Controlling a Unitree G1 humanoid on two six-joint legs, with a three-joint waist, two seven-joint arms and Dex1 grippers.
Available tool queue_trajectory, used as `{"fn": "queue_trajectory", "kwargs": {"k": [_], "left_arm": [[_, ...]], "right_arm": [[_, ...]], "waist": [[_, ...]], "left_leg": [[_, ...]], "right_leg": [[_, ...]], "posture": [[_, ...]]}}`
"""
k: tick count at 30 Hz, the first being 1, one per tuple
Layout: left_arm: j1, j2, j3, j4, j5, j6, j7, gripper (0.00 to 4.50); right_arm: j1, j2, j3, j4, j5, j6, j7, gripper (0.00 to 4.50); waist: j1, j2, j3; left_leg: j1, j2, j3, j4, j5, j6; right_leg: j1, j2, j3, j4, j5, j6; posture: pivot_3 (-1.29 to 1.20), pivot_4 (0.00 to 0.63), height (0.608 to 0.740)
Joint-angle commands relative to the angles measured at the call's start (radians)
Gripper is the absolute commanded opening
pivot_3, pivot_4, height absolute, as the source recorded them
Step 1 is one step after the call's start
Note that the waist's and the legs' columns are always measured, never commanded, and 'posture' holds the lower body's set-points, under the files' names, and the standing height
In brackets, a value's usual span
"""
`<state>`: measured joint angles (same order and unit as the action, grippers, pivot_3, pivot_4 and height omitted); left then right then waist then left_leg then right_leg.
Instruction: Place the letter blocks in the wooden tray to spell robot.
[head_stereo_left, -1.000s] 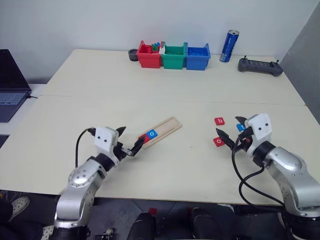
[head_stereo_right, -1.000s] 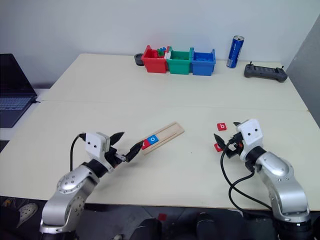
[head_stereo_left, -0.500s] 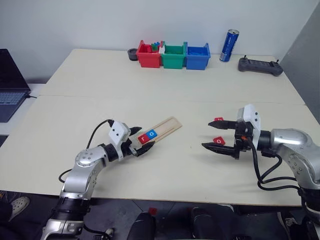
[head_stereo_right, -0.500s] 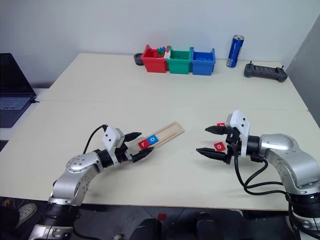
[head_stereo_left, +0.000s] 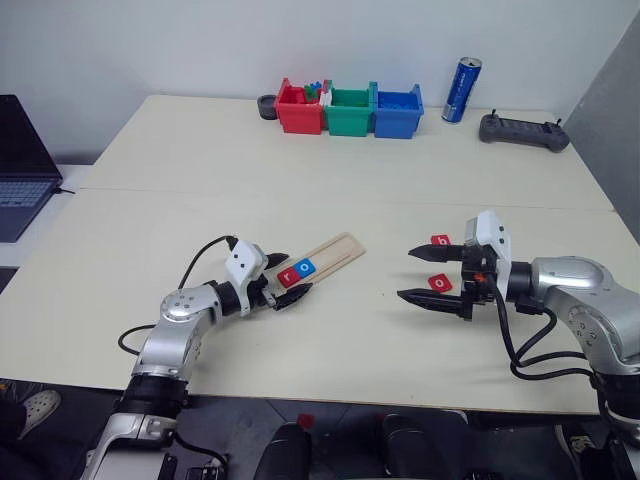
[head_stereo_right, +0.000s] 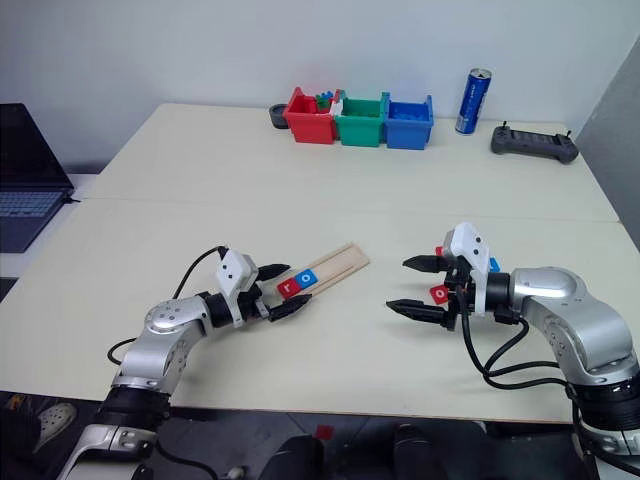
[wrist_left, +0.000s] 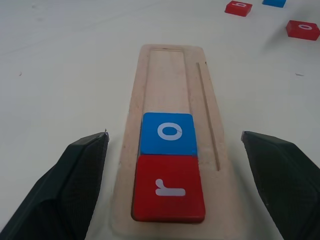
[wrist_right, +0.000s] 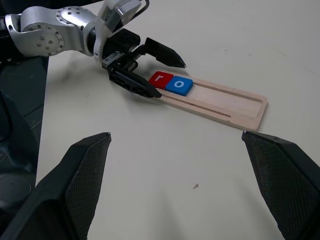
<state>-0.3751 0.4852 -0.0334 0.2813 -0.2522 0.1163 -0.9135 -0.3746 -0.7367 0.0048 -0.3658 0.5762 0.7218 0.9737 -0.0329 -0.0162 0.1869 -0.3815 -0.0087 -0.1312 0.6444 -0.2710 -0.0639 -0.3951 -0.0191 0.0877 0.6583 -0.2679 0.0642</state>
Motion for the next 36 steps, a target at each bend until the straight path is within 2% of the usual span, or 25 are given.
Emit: {"fn": "queue_trajectory", "kwargs": {"k": [1, 19, 24, 36], "left_arm": [[-0.019, 0.005, -0.001, 0.022, 0.012, -0.028, -0.019, 4.50], [-0.055, 0.023, -0.034, 0.179, 0.083, -0.097, -0.107, 4.50], [-0.063, 0.023, -0.029, 0.192, 0.076, -0.102, -0.124, 3.39], [-0.079, 0.018, -0.034, 0.188, 0.071, -0.119, -0.154, 3.39]], "right_arm": [[-0.009, 0.005, -0.032, -0.051, 0.031, 0.006, -0.024, 4.47], [0.016, -0.011, -0.044, -0.099, 0.076, 0.035, -0.060, 4.47], [0.018, -0.012, -0.045, -0.097, 0.077, 0.031, -0.065, 4.50], [0.008, 0.001, -0.061, -0.089, 0.045, -0.047, -0.081, 4.50]], "waist": [[0.000, 0.000, 0.000], [0.001, 0.000, 0.000], [0.001, 0.001, 0.000], [0.001, 0.001, -0.001]], "left_leg": [[0.000, 0.000, 0.000, 0.000, 0.000, 0.000], [0.001, 0.000, 0.000, 0.001, 0.000, 0.000], [0.001, 0.000, 0.000, 0.001, 0.000, 0.000], [0.001, 0.000, 0.000, 0.001, 0.000, 0.000]], "right_leg": [[0.000, 0.000, 0.000, 0.000, 0.000, 0.000], [0.000, 0.000, 0.000, 0.002, 0.000, 0.000], [0.000, 0.000, 0.000, 0.003, 0.000, 0.000], [0.000, 0.000, 0.000, 0.003, 0.000, 0.000]], "posture": [[0.00, 0.150, 0.740], [0.00, 0.150, 0.740], [0.00, 0.150, 0.740], [0.00, 0.150, 0.740]]}}
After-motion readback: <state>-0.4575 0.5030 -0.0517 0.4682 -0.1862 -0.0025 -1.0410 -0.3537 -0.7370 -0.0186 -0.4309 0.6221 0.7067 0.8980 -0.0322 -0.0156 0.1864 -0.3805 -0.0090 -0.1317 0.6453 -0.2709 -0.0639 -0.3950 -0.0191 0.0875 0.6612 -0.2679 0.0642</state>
